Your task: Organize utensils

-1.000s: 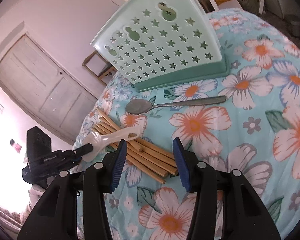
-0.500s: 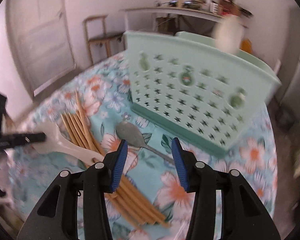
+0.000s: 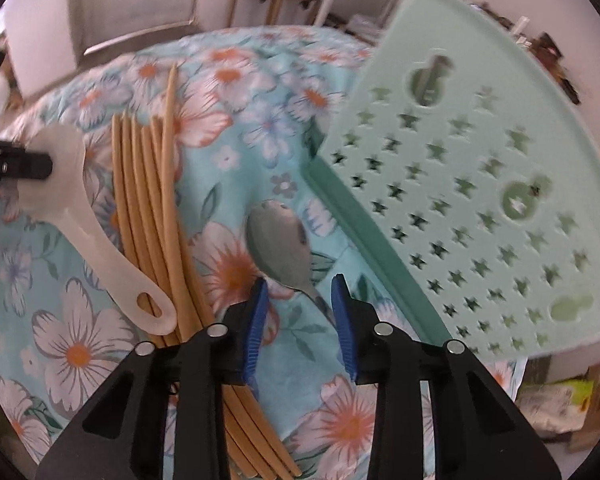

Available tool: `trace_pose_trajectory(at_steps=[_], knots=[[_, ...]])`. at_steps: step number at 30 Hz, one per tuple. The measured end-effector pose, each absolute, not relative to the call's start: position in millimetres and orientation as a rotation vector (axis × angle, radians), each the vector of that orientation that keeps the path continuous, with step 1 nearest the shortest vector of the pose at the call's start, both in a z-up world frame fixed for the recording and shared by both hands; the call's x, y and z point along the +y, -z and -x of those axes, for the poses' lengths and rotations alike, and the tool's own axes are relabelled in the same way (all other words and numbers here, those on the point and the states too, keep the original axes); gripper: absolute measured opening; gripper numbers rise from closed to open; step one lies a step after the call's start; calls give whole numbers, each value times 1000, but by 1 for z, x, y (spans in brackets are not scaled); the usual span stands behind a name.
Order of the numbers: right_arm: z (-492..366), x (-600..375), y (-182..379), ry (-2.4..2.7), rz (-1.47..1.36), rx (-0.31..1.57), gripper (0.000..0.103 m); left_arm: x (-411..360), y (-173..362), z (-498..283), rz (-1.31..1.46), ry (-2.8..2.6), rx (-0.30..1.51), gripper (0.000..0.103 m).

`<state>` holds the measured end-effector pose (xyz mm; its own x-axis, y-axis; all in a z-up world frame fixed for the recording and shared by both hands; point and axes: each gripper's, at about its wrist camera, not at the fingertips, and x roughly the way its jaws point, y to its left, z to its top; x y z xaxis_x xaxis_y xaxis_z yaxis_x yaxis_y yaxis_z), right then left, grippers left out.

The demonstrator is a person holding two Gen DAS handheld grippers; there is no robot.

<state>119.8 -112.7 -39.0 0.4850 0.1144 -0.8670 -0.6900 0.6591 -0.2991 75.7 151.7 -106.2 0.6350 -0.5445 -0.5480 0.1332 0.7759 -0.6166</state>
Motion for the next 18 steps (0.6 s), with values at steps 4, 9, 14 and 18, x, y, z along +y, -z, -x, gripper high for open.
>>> trace_pose_trajectory(at_steps=[4, 9, 14, 18], knots=[[-132, -102, 42, -572, 731, 975, 32, 156, 109, -74, 594, 425, 790, 11], [-146, -84, 47, -580, 720, 972, 28, 157, 110, -74, 609, 424, 789, 10], [-155, -70, 49, -561, 691, 962, 23, 159, 110, -75, 620, 429, 798, 10], [-167, -66, 50, -522, 634, 964, 23, 160, 110, -76, 623, 433, 799, 10]])
